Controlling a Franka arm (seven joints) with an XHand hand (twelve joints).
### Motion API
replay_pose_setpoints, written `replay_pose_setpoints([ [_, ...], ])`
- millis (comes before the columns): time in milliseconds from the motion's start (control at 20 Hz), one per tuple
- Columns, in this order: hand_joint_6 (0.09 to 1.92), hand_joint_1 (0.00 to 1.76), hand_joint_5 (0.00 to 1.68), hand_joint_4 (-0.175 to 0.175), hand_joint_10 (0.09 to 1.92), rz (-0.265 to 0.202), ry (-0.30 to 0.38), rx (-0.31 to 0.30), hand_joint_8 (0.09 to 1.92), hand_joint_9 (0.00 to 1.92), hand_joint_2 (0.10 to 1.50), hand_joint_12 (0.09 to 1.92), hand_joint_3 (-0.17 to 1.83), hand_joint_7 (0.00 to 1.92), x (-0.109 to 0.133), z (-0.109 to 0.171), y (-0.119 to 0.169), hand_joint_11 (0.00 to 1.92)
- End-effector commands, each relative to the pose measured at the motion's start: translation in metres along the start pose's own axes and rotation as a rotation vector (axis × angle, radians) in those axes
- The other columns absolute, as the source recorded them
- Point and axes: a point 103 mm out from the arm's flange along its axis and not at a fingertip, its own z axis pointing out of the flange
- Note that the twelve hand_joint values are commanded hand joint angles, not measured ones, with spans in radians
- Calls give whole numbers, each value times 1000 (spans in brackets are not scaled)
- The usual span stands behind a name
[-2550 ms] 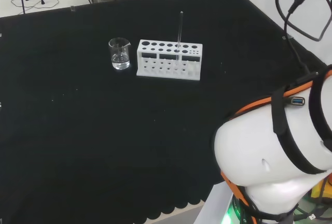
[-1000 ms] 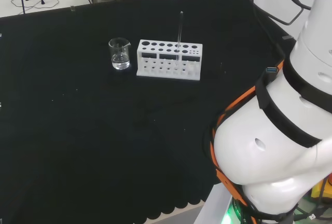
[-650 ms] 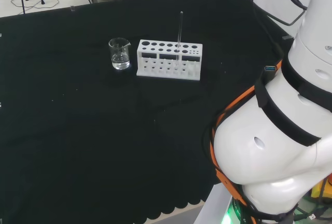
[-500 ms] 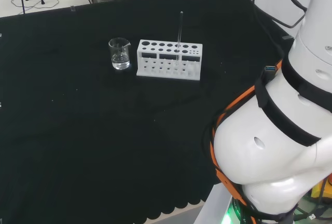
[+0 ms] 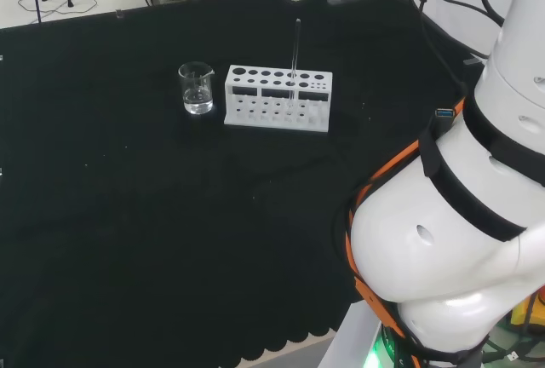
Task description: Take the glass rod from the white test tube rack.
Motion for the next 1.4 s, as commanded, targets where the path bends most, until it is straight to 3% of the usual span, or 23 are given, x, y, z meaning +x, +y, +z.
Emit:
replay_pose_setpoints([
  [50,87,626,294,-175,909,-7,-3,25,1008,831,938,1383,551,587,-2,21,15,560],
  [650,148,613,419,-175,894,-28,16,14,997,892,972,1371,534,654,-3,45,38,571],
  [1050,180,610,431,-175,908,-36,2,22,1012,943,981,1368,527,704,3,56,34,586],
  [1300,594,609,327,-175,917,-38,0,29,1018,976,991,1363,507,744,3,63,34,597],
  [1400,672,609,312,-175,922,-44,-2,35,1022,982,991,1364,508,749,5,70,37,598],
])
